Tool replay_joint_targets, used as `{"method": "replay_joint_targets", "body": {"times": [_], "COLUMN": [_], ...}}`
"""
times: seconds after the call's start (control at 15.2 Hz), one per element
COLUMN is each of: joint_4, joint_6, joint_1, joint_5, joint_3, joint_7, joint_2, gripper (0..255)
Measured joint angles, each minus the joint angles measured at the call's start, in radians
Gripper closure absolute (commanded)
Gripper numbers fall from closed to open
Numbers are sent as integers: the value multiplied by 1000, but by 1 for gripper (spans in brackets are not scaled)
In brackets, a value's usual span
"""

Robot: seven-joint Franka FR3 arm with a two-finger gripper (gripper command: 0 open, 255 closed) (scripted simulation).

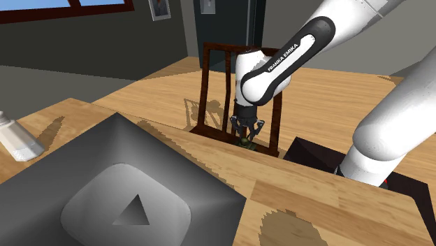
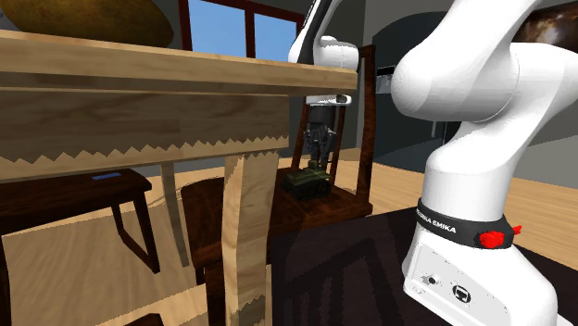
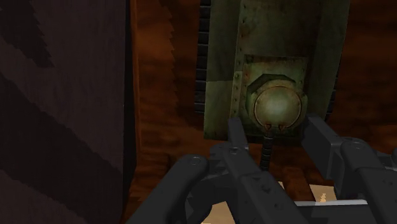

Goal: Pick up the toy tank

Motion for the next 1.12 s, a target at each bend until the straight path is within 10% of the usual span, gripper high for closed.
{"method": "replay_joint_targets", "body": {"times": [1.12], "joint_4": [81], "joint_6": [-240], "joint_1": [12], "joint_5": [22], "joint_3": [-36], "joint_7": [-19], "joint_2": [-162], "gripper": [255]}}
